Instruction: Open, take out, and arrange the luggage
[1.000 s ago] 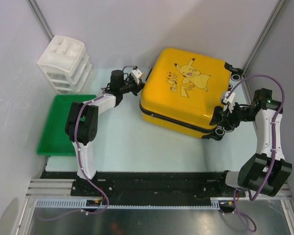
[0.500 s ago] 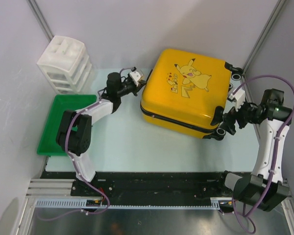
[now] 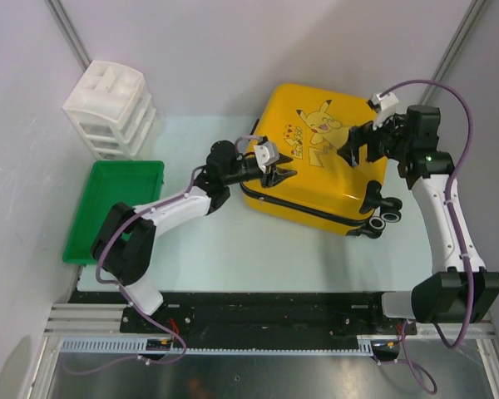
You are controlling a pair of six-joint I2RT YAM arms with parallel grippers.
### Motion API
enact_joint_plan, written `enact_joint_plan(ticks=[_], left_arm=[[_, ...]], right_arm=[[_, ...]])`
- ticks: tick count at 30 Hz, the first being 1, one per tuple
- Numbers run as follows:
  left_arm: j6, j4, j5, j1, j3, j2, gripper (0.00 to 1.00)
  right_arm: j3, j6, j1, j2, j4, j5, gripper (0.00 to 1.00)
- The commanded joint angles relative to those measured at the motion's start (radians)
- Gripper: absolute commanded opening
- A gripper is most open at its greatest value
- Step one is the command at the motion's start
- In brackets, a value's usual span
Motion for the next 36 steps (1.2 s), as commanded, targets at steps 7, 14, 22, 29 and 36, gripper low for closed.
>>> enact_joint_plan(ticks=[7, 14, 22, 29, 36], left_arm=[[-0.286, -0.419, -0.108, 0.238, 0.254, -0.079, 0.95], [-0.548, -0.659, -0.010, 0.308, 0.617, 0.191, 0.91], [-0.846, -0.664, 0.048, 0.269, 0.704, 0.367, 0.95], [-0.741, -0.664, 0.132, 0.153, 0.492, 0.245, 0.83], [-0.751, -0.661, 0.172, -0.005, 0.131, 0.049, 0.76]], right_arm=[[0.091, 0.329, -0.230, 0.024, -0.007, 0.255, 0.98], [0.114, 0.593, -0.333, 0.120, -0.026, 0.217, 1.00], [0.125, 0.655, -0.341, 0.226, 0.020, 0.148, 1.00], [0.175, 0.569, -0.349, 0.351, -0.013, 0.029, 0.99], [0.372, 0.462, -0.350, 0.515, -0.177, -0.051, 0.97]])
